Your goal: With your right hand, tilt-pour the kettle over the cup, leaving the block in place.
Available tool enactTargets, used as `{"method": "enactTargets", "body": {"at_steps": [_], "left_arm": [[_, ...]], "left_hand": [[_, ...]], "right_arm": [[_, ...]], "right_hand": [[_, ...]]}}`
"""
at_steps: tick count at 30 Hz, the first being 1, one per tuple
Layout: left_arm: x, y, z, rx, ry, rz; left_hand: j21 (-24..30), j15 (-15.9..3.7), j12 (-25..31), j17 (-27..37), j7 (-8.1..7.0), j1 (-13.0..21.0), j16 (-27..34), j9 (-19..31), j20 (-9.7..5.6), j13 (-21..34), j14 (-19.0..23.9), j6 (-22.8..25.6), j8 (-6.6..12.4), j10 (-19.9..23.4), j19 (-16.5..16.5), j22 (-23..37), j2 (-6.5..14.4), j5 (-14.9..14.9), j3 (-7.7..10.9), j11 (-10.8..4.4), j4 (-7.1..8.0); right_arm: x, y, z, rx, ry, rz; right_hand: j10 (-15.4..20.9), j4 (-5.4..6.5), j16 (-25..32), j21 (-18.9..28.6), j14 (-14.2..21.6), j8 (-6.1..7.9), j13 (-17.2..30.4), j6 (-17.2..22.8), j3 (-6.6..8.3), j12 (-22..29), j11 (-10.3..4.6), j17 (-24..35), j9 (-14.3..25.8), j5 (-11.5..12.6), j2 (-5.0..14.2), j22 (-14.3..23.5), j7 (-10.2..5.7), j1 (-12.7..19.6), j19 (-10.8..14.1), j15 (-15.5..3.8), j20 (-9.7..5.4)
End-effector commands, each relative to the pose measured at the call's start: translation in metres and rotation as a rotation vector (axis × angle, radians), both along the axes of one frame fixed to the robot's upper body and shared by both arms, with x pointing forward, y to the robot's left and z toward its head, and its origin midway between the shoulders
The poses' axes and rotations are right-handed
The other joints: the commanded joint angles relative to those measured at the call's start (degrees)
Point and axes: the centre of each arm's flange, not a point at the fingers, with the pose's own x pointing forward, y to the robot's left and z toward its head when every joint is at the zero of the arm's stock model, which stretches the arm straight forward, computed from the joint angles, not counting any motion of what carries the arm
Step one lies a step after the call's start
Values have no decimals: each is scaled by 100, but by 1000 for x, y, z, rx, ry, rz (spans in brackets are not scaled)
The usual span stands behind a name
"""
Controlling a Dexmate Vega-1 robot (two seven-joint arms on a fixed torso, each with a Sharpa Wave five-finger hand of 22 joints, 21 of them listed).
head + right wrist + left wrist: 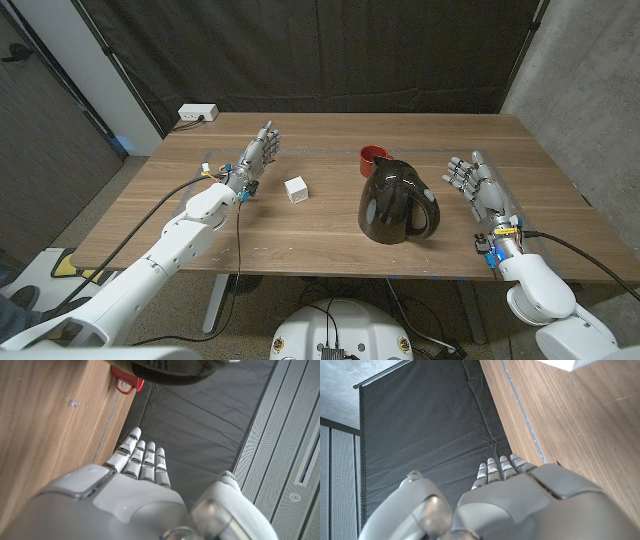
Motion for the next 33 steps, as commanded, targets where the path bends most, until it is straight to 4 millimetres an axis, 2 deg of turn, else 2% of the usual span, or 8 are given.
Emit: {"method": "enactTargets", "body": {"at_steps": [1, 5, 14, 25, 33], "left_arm": [[-1, -1, 4, 20, -7, -9], [-3, -1, 5, 20, -9, -2], [-4, -5, -6, 15, 25, -6], [-5, -10, -3, 27, 17, -15], [-2, -15, 1, 41, 17, -29]], "left_hand": [[29, 15, -8, 19, 7, 50, -4, 28, -125, 12, 39, 51, 44, 59, 2, 31, -14, 23, 12, -19, -25], [28, 15, -12, 19, 13, 57, -7, 28, -126, 12, 40, 58, 44, 56, 1, 32, -7, 23, 10, -33, -26], [26, 19, -18, 21, 1, 74, -12, 29, -116, 13, 42, 64, 38, 61, -3, 33, 10, 23, 4, -46, -29], [26, 14, -22, 22, -11, 90, -15, 30, -105, 14, 52, 80, 35, 70, -2, 34, 27, 22, -6, -33, -32], [24, 4, -27, 23, -9, 100, -16, 30, -90, 14, 59, 94, 33, 73, -6, 34, 38, 20, -15, -47, -33]], "right_arm": [[-24, 14, -23, 18, 0, 0], [-29, 16, -26, 13, -1, 9], [-36, 24, -33, -5, -8, 32], [-42, 39, -38, -53, -23, 0], [-42, 41, -52, -54, 8, -42]], "right_hand": [[42, -35, -19, -36, 28, 41, 17, 31, 4, 16, 13, 19, 15, 28, -23, 17, -10, 45, 18, 28, -145], [44, -40, -21, -40, 29, 39, 17, 29, -1, 15, 12, 19, 16, 30, -29, 17, -16, 49, 24, 18, -146], [49, -51, -24, -51, 36, 38, 18, 35, -11, 14, 12, 19, 16, 35, -45, 18, -23, 58, 31, 18, -143], [122, -104, -17, -55, 98, 65, 21, 120, -18, 36, -21, 15, 17, 56, -78, 16, -68, 132, 112, -66, -184], [179, -168, -17, -69, 145, 111, 23, 254, -27, 50, -50, 10, 23, 79, -127, 13, -113, 220, 166, -109, -208]]}}
